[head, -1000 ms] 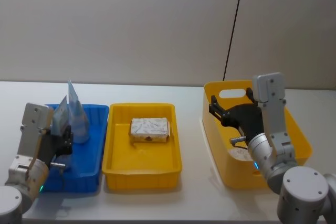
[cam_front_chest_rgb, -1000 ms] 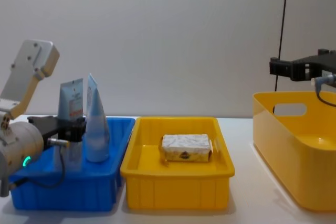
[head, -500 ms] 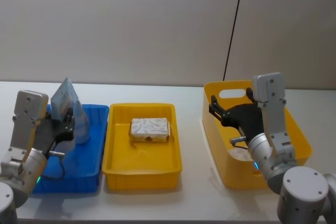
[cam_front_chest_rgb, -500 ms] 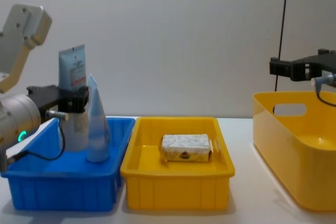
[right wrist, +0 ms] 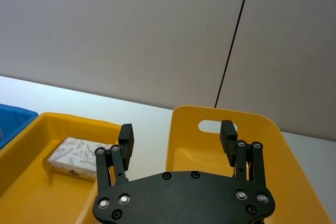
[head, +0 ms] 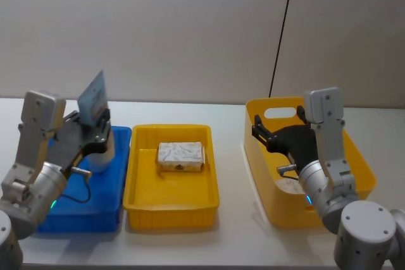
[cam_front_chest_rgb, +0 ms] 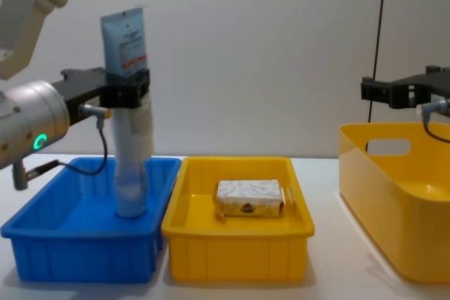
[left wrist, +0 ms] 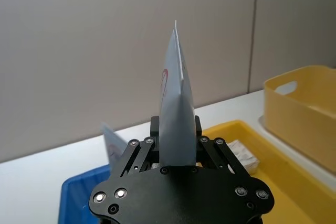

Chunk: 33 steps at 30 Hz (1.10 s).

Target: Bimanual collaborative sorting of washing and personal care products

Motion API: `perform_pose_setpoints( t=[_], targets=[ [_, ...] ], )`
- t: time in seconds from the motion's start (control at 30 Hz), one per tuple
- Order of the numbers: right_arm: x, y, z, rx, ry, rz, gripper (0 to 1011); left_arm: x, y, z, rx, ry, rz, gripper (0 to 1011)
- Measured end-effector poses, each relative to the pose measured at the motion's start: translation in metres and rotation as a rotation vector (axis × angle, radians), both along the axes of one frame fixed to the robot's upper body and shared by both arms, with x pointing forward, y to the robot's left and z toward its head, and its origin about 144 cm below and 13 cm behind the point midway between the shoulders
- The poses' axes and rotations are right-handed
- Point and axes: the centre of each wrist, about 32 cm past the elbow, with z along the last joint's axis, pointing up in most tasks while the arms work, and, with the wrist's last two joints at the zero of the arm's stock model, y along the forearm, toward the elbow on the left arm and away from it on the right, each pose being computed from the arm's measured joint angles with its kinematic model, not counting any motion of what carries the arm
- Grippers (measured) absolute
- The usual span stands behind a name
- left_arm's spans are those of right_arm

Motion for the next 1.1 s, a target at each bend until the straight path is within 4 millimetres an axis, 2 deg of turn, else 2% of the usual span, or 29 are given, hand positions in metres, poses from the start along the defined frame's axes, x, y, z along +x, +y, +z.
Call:
perform_pose_setpoints(
  t=[0.53,1.1],
  targets=[
    [0.0,0.0,0.0,0.0,0.0,0.0,1004,0.009,-0.032,0.019,-0.06,-0.053,-0.216,271],
    [-0.001,-0.002,0.001,-0.001,0.001,0.024,1004,0.017,-0.055,0.025,-0.094,-0.059,-0.308,271]
  ],
)
